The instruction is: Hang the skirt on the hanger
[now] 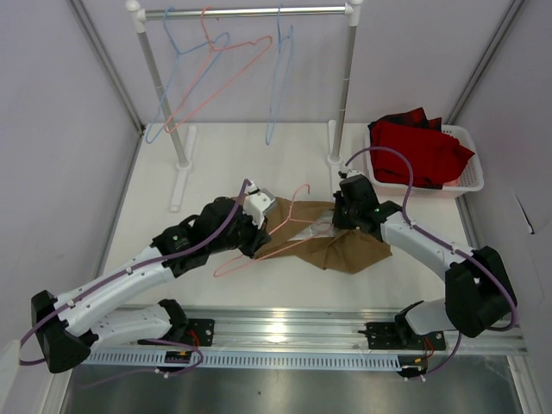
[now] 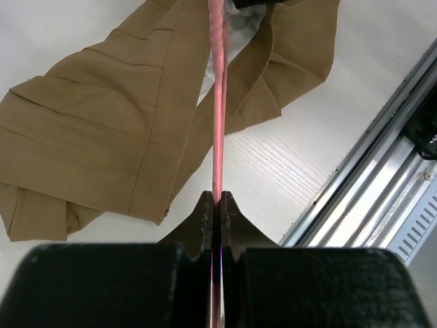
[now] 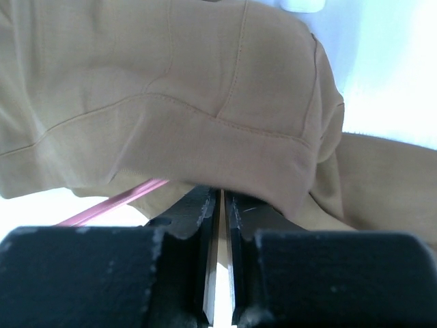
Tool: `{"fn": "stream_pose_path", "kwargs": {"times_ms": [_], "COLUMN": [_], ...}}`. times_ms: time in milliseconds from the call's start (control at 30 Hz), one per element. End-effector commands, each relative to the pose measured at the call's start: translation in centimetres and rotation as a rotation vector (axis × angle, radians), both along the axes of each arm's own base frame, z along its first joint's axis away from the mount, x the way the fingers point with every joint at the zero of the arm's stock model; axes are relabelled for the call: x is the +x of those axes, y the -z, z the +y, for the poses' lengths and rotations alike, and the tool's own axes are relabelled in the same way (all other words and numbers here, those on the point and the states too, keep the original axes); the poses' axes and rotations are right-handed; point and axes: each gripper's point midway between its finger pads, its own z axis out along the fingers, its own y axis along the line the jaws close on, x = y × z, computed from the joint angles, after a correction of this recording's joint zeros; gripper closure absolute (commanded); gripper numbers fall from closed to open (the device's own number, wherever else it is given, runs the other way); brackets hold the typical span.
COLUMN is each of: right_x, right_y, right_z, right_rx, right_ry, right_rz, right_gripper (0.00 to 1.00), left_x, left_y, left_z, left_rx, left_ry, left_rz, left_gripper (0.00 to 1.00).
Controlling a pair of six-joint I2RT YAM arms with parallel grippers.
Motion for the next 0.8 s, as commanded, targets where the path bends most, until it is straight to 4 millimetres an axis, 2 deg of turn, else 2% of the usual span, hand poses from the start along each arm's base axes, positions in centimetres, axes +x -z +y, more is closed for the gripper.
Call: {"fn": "stream_pose_path", "kwargs": {"times_ms": [0,133,233,633,767], "right_x": [1.2,1.5,1.6,2.1,2.3], "right_y": [-0.9,-0.3,-0.1,1.4,1.3], "right_z": [1.2,1.0,1.1,0.4,0.3], "right_rx": [0.026,0.012,0.003,-0.100,-0.117], "right_ry": [-0.007,0.011,0.014,0.039,0.044], "right_rz": [-0.045,-0.049,-0.053,-0.070,-0.099], "right_gripper": [0.88,0.73,0.68,0.69,0.69], "left_x": [0.2,0.0,-0.1,-0.2,-0.2], "left_y": [-2.2,-2.2,-2.1,-2.2,-2.0], "left_z": [0.3,0.3,0.4,0.7,0.7], "left_rx": [-0.038,-0.036,-0.034,-0.027,-0.023], "left_ry": [-0.015,-0.011,-0.007,-0.010,-0.006], "left_rz": [-0.056,-0.051,-0.049,-0.050,-0.046], "left_gripper": [1.00,1.00,1.00,1.00,1.00]}}
